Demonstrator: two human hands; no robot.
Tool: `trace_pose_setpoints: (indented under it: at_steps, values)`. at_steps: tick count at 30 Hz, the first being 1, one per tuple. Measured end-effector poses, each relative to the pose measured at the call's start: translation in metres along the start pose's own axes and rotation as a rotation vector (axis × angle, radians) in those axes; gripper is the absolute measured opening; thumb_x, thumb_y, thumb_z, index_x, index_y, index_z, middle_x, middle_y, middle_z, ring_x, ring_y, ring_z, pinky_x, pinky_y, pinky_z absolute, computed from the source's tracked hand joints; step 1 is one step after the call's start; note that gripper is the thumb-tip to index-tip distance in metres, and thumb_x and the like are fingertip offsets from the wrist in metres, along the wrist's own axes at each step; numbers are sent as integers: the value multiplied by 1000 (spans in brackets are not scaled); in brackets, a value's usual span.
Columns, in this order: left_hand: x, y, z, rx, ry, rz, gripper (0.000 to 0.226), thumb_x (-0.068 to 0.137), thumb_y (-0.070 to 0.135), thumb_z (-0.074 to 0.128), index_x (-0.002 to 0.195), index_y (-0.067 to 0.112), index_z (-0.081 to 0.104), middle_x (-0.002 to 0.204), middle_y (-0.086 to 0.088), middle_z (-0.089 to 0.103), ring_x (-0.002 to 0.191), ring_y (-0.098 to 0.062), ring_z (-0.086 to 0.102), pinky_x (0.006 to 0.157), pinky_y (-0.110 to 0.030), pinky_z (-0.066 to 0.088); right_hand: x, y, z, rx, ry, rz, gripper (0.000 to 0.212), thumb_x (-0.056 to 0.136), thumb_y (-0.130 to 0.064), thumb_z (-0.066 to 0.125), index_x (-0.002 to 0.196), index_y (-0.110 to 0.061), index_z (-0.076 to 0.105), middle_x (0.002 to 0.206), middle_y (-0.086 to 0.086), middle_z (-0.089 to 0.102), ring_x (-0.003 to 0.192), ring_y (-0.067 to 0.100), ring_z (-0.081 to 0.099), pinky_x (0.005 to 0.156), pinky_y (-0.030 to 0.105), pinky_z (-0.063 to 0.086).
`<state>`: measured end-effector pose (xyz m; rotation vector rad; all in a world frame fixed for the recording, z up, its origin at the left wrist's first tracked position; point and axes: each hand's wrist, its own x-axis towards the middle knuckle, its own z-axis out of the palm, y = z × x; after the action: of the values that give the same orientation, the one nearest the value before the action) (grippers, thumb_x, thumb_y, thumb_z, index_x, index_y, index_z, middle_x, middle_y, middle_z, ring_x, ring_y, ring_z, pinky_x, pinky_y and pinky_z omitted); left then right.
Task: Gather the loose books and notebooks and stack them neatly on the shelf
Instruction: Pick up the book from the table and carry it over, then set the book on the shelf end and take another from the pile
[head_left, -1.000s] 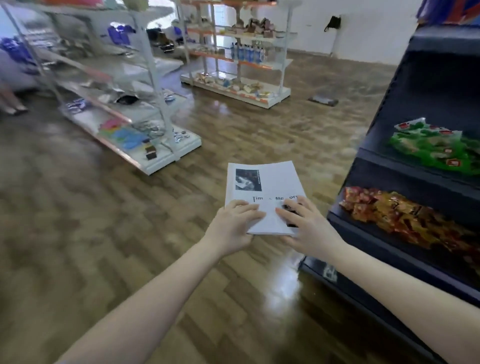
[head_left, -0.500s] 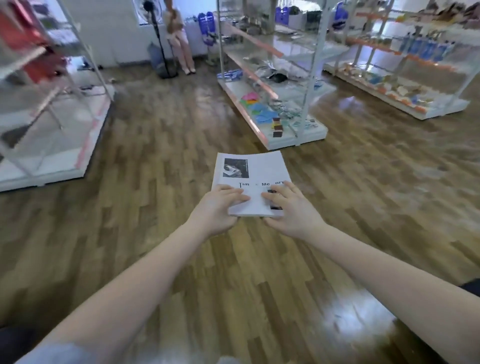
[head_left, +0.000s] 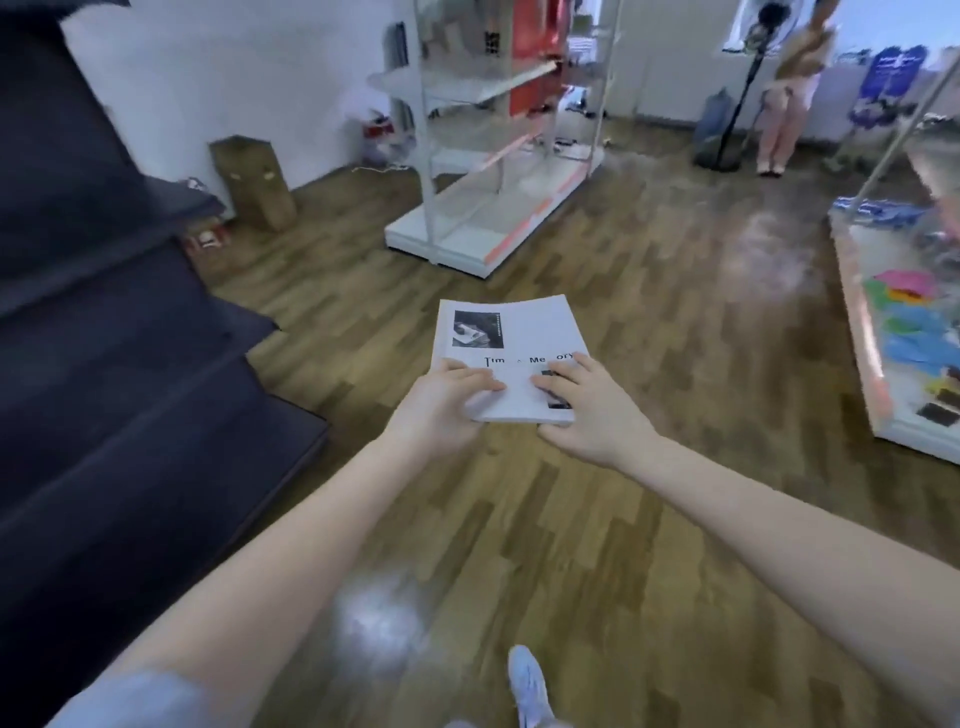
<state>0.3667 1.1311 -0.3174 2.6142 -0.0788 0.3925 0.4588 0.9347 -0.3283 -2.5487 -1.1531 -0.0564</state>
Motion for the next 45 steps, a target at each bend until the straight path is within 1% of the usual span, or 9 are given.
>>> trace_pose_setpoints:
  at_steps: [5, 8, 11, 13, 18, 24, 27, 35, 45]
  values:
    - [-6, -56, -38, 62, 133, -264, 35, 78, 9, 67, 112, 17, 68, 112, 6, 66, 113, -23, 49, 94, -28, 40, 94, -38, 20, 62, -57, -209, 70, 67, -48, 44, 129, -18, 56, 137, 3, 49, 136, 33, 26, 114, 36, 24]
    - [-11, -82, -61, 106, 207, -381, 33, 79, 11, 68, 111, 19, 68, 110, 7, 67, 113, -22, 49, 89, -20, 35, 144, -62, 31, 97, -79, -358, 74, 64, -52, 36, 122, -14, 62, 130, 8, 55, 130, 38, 36, 112, 41, 29]
    - [-25, -100, -81, 168, 325, -486, 33, 78, 12, 70, 110, 18, 69, 111, 5, 67, 114, -22, 49, 90, -21, 34, 184, -91, 43, 107, -36, -570, 59, 66, -41, 43, 105, -6, 69, 110, 16, 64, 107, 44, 54, 102, 45, 40]
    - [-38, -107, -94, 223, 379, -557, 32, 78, 13, 70, 110, 16, 70, 113, 4, 67, 114, -24, 50, 86, -20, 31, 205, -114, 52, 113, -39, -685, 55, 67, -38, 44, 102, -4, 68, 105, 17, 64, 100, 46, 54, 96, 48, 44]
    - [-76, -129, -120, 324, 481, -672, 29, 71, 2, 74, 99, 11, 74, 101, 0, 72, 100, -34, 59, 80, -33, 44, 244, -176, 83, 147, -95, -885, 59, 67, -39, 43, 106, -1, 67, 110, 19, 62, 104, 50, 52, 94, 52, 45]
    - [-115, -166, -146, 340, 585, -864, 28, 77, 4, 69, 105, 10, 72, 110, 1, 69, 110, -29, 54, 79, -9, 23, 277, -249, 119, 226, -167, -1014, 58, 68, -38, 43, 104, 2, 66, 110, 18, 62, 104, 45, 51, 94, 49, 46]
    - [-128, -194, -166, 352, 587, -890, 29, 78, 4, 69, 106, 10, 72, 112, 1, 69, 112, -27, 52, 81, -10, 24, 298, -282, 138, 223, -175, -1046, 56, 70, -39, 43, 104, 0, 65, 110, 14, 61, 103, 42, 49, 91, 48, 47]
    - [-148, -281, -251, 402, 602, -810, 33, 70, -3, 71, 100, 10, 73, 105, 0, 71, 100, -32, 57, 82, -35, 47, 366, -382, 151, 234, -162, -1020, 63, 71, -43, 47, 118, -3, 61, 127, 10, 56, 127, 40, 38, 98, 48, 44]
    - [-179, -385, -289, 426, 503, -757, 36, 64, 8, 60, 97, 11, 72, 102, 0, 70, 89, -32, 57, 78, -39, 52, 417, -453, 206, 206, -213, -1023, 56, 71, -41, 48, 110, -3, 63, 118, 11, 57, 115, 41, 45, 89, 48, 49]
